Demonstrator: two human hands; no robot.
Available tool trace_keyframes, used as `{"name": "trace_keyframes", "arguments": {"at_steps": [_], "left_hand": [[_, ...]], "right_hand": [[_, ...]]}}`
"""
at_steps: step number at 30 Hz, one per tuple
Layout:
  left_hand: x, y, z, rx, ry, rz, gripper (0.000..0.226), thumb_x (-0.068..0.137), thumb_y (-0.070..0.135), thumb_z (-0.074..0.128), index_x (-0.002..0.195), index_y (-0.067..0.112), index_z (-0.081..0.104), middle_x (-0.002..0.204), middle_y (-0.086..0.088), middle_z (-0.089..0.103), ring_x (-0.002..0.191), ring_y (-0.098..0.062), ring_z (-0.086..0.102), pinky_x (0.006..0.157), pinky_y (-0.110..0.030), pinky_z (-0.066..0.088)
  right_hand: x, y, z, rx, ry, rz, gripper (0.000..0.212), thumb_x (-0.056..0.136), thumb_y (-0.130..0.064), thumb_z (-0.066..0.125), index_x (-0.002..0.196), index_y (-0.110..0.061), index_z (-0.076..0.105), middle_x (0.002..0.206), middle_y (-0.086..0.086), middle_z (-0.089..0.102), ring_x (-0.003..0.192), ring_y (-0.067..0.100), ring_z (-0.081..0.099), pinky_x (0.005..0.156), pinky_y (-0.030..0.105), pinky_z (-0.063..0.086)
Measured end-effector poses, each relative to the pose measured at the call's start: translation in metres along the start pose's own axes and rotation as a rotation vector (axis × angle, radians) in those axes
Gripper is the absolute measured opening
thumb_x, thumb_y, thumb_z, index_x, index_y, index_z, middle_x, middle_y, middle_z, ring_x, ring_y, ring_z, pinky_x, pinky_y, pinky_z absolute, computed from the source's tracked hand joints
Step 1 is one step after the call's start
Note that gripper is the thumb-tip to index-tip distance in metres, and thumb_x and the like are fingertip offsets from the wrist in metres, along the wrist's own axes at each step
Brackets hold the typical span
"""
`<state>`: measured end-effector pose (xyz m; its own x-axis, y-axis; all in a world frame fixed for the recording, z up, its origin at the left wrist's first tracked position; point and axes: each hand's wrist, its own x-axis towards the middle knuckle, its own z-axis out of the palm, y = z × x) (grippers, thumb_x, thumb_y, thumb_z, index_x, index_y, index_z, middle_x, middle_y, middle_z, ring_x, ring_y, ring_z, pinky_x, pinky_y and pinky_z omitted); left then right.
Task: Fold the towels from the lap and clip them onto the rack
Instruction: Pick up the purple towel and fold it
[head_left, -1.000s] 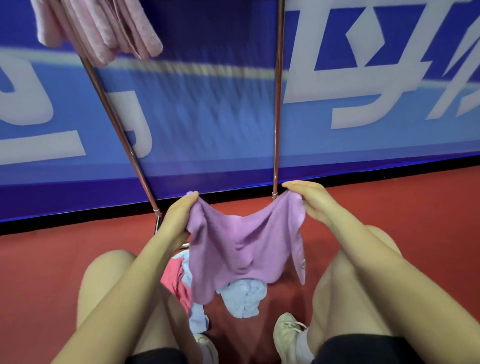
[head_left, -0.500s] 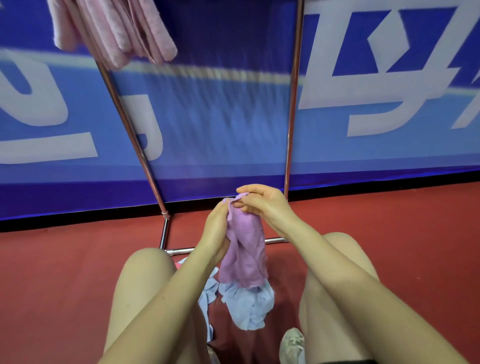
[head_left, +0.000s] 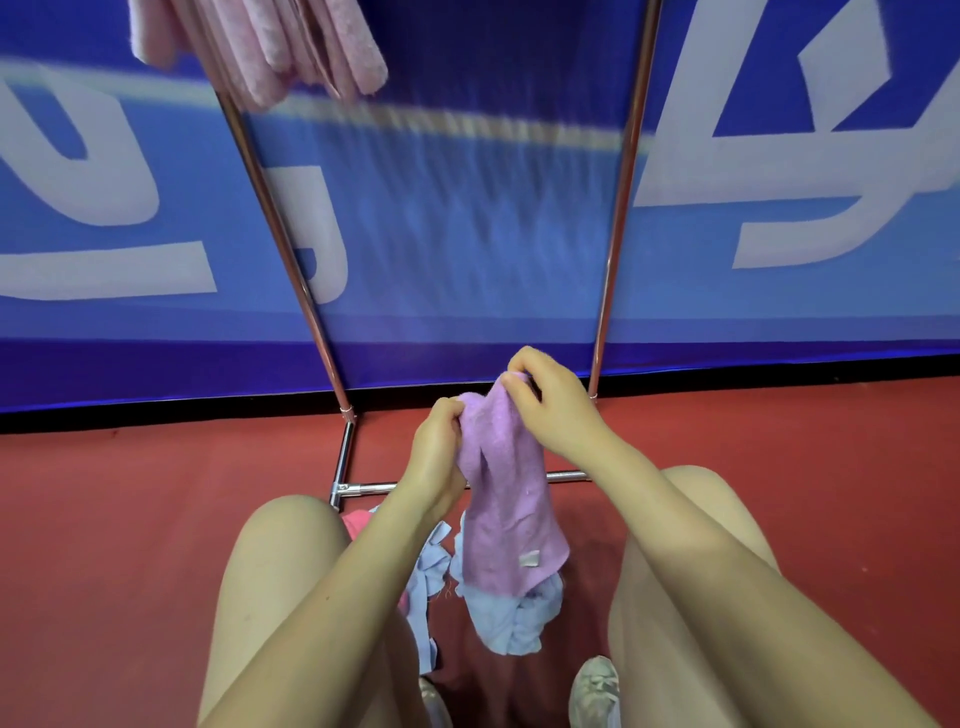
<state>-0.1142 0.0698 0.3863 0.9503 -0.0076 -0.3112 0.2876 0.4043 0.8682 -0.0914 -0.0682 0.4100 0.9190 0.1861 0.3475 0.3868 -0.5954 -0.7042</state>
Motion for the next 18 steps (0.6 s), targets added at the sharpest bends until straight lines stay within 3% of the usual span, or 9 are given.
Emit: {"name": "trace_keyframes", "arguments": {"at_steps": [4,8,10,14,18], "left_hand": [[0.003,0.003,-0.006,0.012,-0.003,0.088,0.029,0.095,0.018,0.047,0.066,0.018,0.044,0.067,-0.002,0.038,0.064,-0.013,0.037,0.06,-0.027,0.035],[0.003,0.004,-0.008,-0.048,-0.034,0.109,0.021,0.089,0.026,0.063,0.082,0.009,0.053,0.077,-0.008,0.049,0.073,-0.017,0.049,0.07,-0.028,0.045],[0.004,0.004,-0.008,-0.1,-0.058,0.05,0.03,0.08,0.03,0.071,0.093,0.007,0.058,0.085,-0.01,0.052,0.084,-0.02,0.05,0.079,-0.033,0.044],[0.0,0.003,-0.004,-0.089,-0.096,0.0,0.026,0.089,0.017,0.06,0.108,0.0,0.066,0.099,-0.013,0.064,0.095,-0.021,0.059,0.087,-0.033,0.048],[-0.008,0.003,0.006,-0.054,-0.231,0.036,0.02,0.095,0.003,0.047,0.102,-0.001,0.066,0.089,-0.006,0.07,0.086,-0.014,0.064,0.075,-0.023,0.053]], "right_hand": [[-0.003,-0.005,0.004,0.094,-0.067,0.151,0.013,0.096,-0.019,0.047,0.084,-0.014,0.047,0.065,-0.009,0.045,0.062,0.01,0.042,0.057,0.012,0.034],[-0.007,-0.015,0.003,0.311,-0.03,0.274,0.011,0.094,-0.016,0.05,0.083,-0.013,0.05,0.064,-0.005,0.045,0.059,0.008,0.039,0.052,0.011,0.033],[-0.008,-0.018,0.0,0.426,0.014,0.292,0.012,0.094,-0.014,0.049,0.082,-0.014,0.052,0.071,0.001,0.048,0.064,0.01,0.042,0.057,0.014,0.035],[-0.011,-0.02,-0.002,0.697,0.034,0.334,0.019,0.095,-0.012,0.048,0.08,-0.021,0.056,0.075,-0.008,0.054,0.071,0.007,0.047,0.069,0.022,0.039],[-0.012,-0.021,-0.004,0.706,0.058,0.348,0.016,0.095,-0.01,0.048,0.084,-0.018,0.057,0.079,-0.006,0.059,0.068,0.0,0.054,0.067,0.015,0.044]]}}
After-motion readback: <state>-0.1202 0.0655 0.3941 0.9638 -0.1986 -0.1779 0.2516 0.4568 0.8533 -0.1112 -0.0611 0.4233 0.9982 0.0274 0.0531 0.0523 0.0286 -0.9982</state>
